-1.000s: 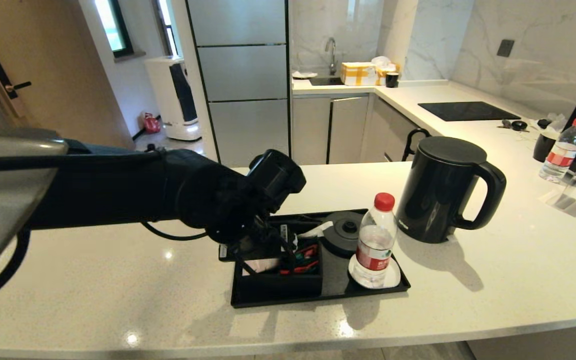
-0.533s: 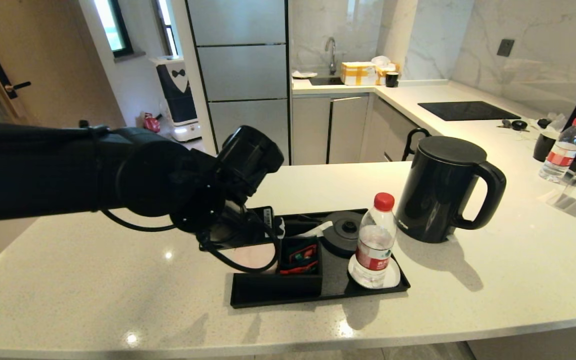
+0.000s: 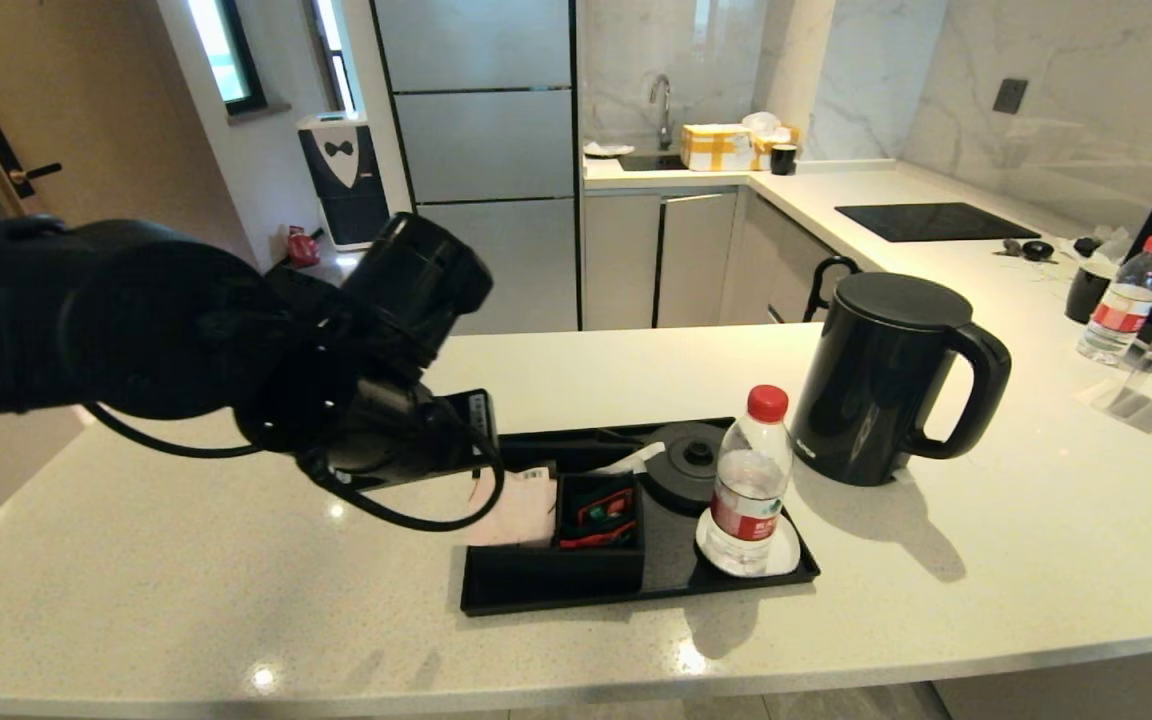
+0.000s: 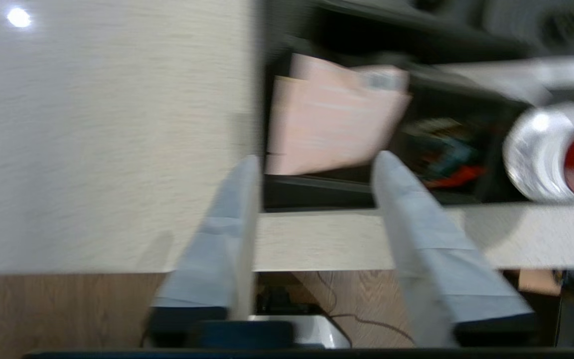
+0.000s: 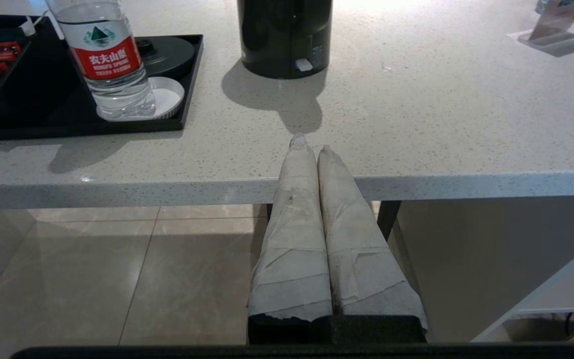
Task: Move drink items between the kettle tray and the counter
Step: Return the kettle to its original position
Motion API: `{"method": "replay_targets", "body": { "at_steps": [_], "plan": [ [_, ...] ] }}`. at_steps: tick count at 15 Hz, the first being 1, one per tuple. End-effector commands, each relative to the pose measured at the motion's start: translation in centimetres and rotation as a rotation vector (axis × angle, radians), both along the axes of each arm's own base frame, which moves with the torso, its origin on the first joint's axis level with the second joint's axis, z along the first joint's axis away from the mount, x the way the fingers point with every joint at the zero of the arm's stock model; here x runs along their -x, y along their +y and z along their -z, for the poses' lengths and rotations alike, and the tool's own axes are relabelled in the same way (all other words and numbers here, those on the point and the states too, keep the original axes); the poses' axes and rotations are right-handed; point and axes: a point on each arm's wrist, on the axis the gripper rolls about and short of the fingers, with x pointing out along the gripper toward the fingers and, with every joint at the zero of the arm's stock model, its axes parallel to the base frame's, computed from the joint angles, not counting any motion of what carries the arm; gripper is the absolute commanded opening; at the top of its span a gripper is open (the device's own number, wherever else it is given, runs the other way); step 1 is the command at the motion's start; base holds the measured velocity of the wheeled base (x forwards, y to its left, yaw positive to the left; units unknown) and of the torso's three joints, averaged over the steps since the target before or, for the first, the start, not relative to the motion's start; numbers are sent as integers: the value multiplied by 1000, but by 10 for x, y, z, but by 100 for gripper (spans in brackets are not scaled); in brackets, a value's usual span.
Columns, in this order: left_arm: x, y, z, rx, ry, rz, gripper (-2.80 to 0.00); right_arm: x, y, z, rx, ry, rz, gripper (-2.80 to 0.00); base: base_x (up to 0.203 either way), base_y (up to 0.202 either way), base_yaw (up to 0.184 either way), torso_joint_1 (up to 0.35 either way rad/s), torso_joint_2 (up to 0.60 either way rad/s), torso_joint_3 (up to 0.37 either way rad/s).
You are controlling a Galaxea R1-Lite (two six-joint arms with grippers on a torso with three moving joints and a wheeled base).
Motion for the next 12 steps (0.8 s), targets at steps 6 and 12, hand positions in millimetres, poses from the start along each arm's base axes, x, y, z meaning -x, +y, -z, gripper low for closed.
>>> {"method": "replay_targets", "body": {
  "at_steps": [6, 12],
  "plan": [
    [87, 113, -63, 76, -131, -233, -280, 0, 0, 0, -1, 2, -1, -280, 0, 0, 0, 0, 0, 0],
    [288, 184, -58, 132, -245, -441, -280, 0, 0, 0, 1, 2, -1, -280, 0, 0, 0, 0, 0, 0]
  ]
}}
